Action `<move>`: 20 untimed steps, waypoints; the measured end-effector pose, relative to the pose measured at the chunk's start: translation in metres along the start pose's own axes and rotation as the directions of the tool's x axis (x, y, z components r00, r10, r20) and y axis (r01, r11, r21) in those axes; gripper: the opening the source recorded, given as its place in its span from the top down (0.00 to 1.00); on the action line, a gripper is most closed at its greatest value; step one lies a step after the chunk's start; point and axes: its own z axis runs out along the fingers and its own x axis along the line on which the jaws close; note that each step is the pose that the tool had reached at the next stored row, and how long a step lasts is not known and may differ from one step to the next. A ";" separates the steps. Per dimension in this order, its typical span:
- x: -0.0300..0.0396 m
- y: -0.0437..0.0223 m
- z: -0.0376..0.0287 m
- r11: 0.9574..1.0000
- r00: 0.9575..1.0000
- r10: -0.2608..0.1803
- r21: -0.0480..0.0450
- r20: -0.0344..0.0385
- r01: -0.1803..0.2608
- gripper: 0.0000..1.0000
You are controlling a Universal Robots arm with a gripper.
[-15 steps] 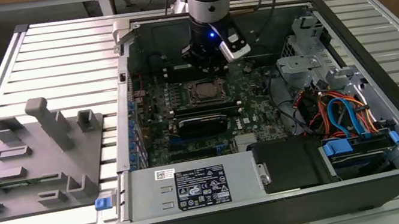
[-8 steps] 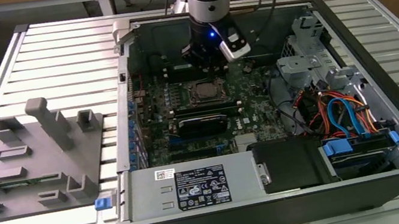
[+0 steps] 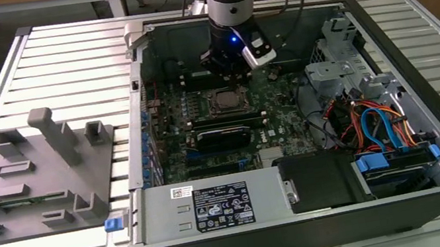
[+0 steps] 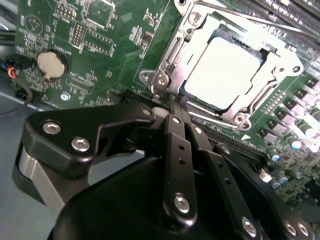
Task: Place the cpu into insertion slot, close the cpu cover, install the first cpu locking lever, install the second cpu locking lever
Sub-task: 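Install the first cpu locking lever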
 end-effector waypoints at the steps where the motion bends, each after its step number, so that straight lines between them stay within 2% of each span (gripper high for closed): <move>1: 0.0000 0.0000 0.0003 1.000 1.000 0.000 0.001 0.000 0.000 0.89; 6: 0.0000 0.0000 0.0001 1.000 1.000 0.000 0.002 0.000 0.000 0.89; 11: -0.0002 0.0002 -0.0045 1.000 1.000 0.000 0.002 -0.001 0.000 0.89; 15: -0.0002 0.0003 -0.0050 1.000 1.000 0.000 0.002 0.000 0.000 0.89; 20: -0.0001 0.0002 -0.0035 1.000 1.000 0.000 0.009 0.000 0.000 0.89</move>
